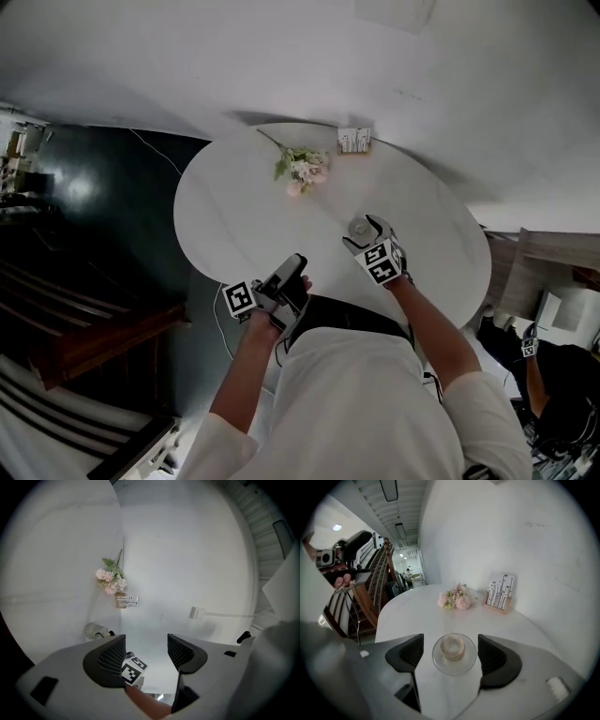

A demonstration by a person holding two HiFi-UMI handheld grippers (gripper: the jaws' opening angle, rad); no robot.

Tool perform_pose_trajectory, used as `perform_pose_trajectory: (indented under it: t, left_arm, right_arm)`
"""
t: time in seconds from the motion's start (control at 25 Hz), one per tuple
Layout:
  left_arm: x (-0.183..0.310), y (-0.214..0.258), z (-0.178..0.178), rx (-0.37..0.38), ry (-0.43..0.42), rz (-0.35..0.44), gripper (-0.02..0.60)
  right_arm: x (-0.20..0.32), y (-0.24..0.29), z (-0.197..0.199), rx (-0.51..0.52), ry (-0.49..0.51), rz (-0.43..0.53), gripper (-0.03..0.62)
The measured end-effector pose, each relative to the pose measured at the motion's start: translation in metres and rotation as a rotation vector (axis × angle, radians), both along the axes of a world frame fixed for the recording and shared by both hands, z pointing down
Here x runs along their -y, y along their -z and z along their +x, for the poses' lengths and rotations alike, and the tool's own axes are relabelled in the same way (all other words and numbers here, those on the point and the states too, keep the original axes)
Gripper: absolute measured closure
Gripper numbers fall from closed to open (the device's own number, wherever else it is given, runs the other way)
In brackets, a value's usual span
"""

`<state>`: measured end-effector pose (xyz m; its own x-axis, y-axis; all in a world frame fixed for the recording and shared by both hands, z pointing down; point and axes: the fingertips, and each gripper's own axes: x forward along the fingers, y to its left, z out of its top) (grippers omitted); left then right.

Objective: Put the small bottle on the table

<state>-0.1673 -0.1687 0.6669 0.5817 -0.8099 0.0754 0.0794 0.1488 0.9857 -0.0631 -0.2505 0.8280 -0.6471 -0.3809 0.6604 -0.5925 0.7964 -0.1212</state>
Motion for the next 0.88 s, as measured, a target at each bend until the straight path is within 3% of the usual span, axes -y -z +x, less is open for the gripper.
perform_pose_trajectory:
  t: [0.2,0.52,0.68,0.88]
  left_arm:
    - [-0.016,0.021,0.018,0.042,-0.029,0.041,0.326]
    - [-0.025,0.046,0.034,0.156,-0.083,0.125,0.419]
    - [-0.026,0.056,0.029,0.199,-0.100,0.158,0.466]
    - [-0.025,0.068,0.024,0.314,-0.172,0.215,0.501]
  right_arm:
    - [-0.017,0.049,0.008,0.065,-0.001,0.036,0.224]
    - [-0.049,0.118,0.034,0.166,-0.011,0.006,0.324]
    - [-0.058,0.149,0.054,0.191,-0.061,0.020,0.401]
    - [-0.067,0.183,0.076,0.206,-0.168,0.049,0.456]
